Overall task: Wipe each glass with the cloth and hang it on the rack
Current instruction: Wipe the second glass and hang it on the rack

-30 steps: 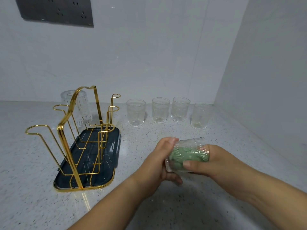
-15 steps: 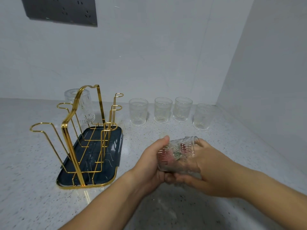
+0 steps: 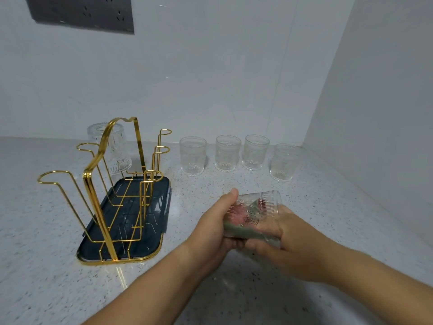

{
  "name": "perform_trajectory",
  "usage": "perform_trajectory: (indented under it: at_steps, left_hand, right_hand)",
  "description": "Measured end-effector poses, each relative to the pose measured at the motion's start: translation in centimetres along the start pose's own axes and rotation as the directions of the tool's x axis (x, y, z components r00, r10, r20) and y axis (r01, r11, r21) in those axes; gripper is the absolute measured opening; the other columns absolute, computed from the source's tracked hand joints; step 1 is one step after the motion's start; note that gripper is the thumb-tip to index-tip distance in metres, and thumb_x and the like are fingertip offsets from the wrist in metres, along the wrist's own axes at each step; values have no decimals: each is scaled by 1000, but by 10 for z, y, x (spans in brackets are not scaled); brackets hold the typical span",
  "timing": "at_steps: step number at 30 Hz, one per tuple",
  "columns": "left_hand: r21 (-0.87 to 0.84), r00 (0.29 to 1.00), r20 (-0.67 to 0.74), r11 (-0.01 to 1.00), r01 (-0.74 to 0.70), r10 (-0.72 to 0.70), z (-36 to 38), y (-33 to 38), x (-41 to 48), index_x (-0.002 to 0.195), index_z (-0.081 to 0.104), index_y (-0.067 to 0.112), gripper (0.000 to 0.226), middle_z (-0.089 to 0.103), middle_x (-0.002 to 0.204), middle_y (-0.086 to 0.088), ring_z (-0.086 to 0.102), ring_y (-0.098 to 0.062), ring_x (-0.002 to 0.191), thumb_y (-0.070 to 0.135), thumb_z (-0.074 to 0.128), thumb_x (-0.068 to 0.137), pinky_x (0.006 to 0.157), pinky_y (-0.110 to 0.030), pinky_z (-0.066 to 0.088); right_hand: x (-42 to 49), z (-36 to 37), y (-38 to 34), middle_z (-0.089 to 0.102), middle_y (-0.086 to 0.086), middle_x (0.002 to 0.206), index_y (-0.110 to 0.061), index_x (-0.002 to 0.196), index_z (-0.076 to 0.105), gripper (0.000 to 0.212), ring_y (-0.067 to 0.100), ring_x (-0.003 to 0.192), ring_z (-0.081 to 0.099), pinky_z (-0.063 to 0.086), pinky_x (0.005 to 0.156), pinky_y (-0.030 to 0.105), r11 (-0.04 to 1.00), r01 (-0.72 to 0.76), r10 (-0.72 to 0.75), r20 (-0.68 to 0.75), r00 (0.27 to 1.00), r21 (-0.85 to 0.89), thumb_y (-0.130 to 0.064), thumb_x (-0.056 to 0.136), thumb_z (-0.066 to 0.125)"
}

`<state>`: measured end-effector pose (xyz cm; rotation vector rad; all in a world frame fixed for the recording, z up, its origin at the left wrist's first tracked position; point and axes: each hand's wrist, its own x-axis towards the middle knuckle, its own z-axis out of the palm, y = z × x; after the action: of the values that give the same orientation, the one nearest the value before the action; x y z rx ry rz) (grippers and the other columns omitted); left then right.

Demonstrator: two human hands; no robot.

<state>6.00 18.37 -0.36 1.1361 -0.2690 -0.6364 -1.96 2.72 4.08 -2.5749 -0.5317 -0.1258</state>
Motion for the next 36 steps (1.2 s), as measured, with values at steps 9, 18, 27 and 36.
perform_trajectory:
  at_steps: [9,18,27,36]
  left_hand:
    - [286,964,128,922,-262,234,-1,-9,1,124,56,33,39,68,100,-6,64,-21,77,58,50,95,57,-36,48]
    - [57,998,-58,998,-19,23,-5,-5,4,90,58,12,65,55,65,-4,44,-17,50,75,64,78,48,-22,24]
    - [42,980,-76,983,-180,183,-2,-5,6,87,50,19,52,50,70,-1,44,-16,56,69,64,81,51,-26,32]
    - [84,995,-59,993,-81,87,-3,-1,-1,72,61,1,78,57,60,-16,56,-24,51,79,61,73,55,-27,43]
  right_hand:
    - [2,-23,-3,79,16,104,-7,106,78,40,30,103,75,51,102,44,596,-334,367,122,922,731,-36,102,52]
    - [-2,-1,-14,71,-12,86,-32,100,72,23,9,77,64,50,81,39,976,-119,117,23,993,180,-51,97,58]
    - [-5,2,-10,70,-14,126,-39,128,68,36,11,120,64,47,109,42,968,-69,69,10,998,242,-34,92,71]
    - [-2,2,-9,71,-22,117,-37,117,72,23,-2,115,61,47,104,36,1000,26,-26,-18,999,-11,-43,96,65]
